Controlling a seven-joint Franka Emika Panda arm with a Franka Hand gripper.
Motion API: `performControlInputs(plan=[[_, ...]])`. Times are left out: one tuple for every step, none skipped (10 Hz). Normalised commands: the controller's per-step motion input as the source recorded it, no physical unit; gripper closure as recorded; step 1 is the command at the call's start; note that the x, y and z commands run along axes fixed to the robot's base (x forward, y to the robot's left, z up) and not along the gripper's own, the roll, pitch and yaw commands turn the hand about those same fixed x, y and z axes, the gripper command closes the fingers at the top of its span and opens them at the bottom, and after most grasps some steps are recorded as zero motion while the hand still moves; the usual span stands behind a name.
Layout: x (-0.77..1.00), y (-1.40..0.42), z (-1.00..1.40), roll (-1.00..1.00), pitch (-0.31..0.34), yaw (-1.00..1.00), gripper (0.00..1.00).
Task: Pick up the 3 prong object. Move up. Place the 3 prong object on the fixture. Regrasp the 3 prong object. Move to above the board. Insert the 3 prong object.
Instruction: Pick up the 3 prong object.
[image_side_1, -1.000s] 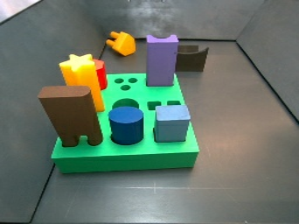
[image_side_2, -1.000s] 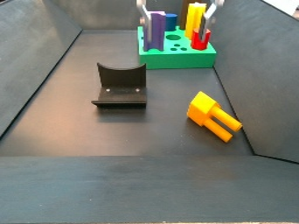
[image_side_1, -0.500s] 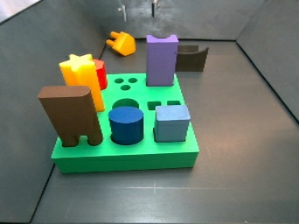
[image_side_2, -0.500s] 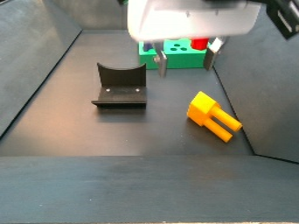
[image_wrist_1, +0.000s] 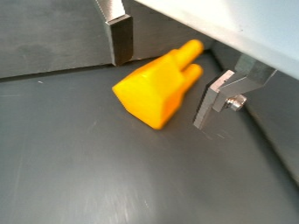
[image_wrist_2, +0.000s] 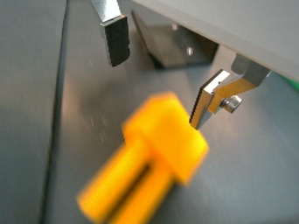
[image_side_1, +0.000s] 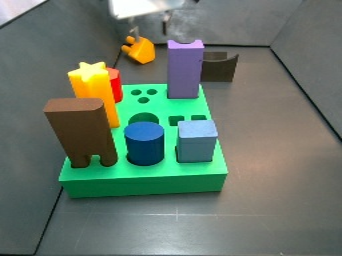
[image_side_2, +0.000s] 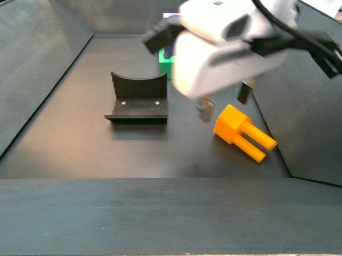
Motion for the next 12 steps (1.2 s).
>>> performControlInputs(plan=[[-0.54, 0.00, -0.69, -0.08, -0.127, 0.05, 0.00], [-0.28, 0.12, -0.65, -0.09, -0.166, 0.20, 0.00], [-0.05, 0.15, -0.65, -0.07, -0.147, 0.25, 0.00], [0.07, 0.00, -0.59, -0.14, -0.076, 0.20, 0.00], [0.07, 0.00, -0.54, -0.18, -0.059, 0.10, 0.00], [0.00, 0.00, -0.48, -0.22, -0.086, 0.06, 0.00], [0.00, 0.00, -0.29, -0.26, -0.077, 0.06, 0.00], [0.00, 0.00, -0.11, -0.20, -0.047, 0.09, 0.00], [0.00, 0.00, -0.01, -0.11, -0.017, 0.10, 0.00], [0.06, -0.08, 0.00, -0.04, 0.000, 0.13, 0.00], [0.00, -0.11, 0.00, 0.00, 0.000, 0.05, 0.00], [0.00, 0.00, -0.02, -0.04, -0.059, 0.00, 0.00]])
